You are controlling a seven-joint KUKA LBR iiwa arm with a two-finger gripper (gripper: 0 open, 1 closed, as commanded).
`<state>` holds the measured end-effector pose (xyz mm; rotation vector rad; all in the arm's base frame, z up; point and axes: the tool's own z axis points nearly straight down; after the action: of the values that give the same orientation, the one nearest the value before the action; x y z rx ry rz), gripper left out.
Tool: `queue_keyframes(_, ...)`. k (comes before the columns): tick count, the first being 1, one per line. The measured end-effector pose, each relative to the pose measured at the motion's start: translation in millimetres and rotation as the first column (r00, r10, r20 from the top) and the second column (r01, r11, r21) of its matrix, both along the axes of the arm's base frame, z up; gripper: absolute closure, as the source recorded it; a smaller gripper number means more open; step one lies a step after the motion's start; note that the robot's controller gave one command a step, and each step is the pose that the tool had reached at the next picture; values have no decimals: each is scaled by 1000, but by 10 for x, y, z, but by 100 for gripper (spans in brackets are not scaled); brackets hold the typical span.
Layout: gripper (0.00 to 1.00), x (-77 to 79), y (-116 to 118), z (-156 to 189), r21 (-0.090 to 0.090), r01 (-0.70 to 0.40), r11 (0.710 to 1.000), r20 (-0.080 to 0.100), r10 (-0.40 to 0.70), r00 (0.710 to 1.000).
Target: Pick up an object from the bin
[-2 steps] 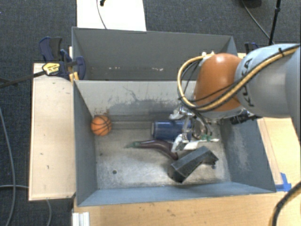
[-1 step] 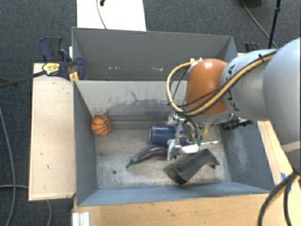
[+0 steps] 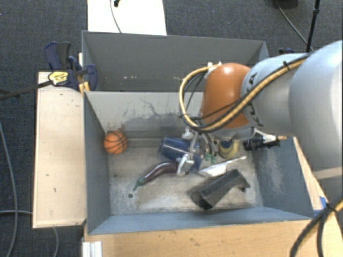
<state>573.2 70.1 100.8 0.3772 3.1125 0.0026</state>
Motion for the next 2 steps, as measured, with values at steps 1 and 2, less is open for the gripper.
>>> queue_keyframes(1, 100, 0, 0, 0, 0, 0, 1000, 0, 0, 1000)
queue_keyframes(2, 100, -4, 13, -12, -1, -3, 1000, -1, 3, 1000)
